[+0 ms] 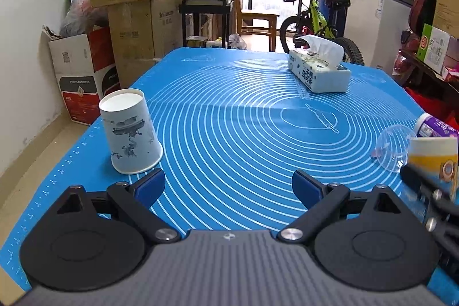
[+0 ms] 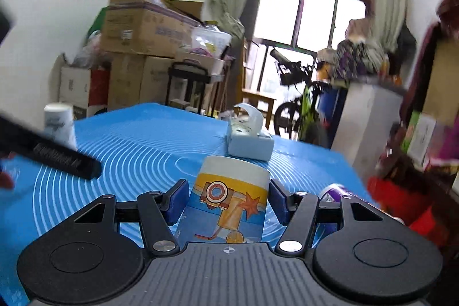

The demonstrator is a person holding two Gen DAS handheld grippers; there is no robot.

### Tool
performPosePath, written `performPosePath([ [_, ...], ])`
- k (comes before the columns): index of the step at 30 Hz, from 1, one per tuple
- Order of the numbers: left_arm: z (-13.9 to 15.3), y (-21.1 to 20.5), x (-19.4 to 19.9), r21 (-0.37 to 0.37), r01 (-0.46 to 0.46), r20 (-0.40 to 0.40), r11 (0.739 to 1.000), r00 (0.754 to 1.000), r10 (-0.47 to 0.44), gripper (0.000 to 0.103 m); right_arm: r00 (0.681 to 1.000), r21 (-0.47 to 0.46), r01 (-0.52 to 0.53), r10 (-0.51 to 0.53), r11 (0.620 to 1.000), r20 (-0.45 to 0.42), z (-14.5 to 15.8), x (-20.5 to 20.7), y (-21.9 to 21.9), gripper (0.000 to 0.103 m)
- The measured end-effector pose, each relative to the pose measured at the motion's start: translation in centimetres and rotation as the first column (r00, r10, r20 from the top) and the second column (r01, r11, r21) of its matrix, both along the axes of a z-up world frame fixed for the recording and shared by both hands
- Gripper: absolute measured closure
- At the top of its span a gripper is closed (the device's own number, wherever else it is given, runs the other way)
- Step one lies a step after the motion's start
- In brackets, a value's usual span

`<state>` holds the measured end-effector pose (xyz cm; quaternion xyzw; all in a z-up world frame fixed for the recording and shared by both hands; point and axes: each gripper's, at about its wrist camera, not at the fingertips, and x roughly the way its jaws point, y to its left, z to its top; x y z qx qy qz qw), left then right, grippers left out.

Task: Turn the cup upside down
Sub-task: 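Lift and rotate the cup with the right gripper, rim up, then lower the upright cup onto the mat and open the right gripper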

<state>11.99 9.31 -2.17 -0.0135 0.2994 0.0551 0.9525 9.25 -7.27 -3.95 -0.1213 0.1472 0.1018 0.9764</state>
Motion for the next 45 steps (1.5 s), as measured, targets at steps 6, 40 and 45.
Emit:
performPosePath([
  [6, -0.3, -0.9, -0.8, 0.032, 0.038, -0.004, 0.999, 0.999, -0.038, 0.009, 0.999, -0.075, -0.036, 0.036, 0.997, -0.008, -0.6, -2.5, 0.5, 0.04],
  [40, 0.4, -6.2, -12.5, -0.001, 0.197, -0.046, 0.98, 0.979, -0.197, 0.009, 0.978, 0.207, 0.064, -0.021, 0.976, -0.207, 1.7, -11.7, -8.1, 0.009],
  [45, 0.2, -7.0, -13.2, 0.007, 0.21, -0.054, 0.978, 0.976, -0.209, 0.009, 0.977, 0.193, 0.062, -0.02, 0.979, -0.214, 1.4, -13.1, -8.4, 0.009],
])
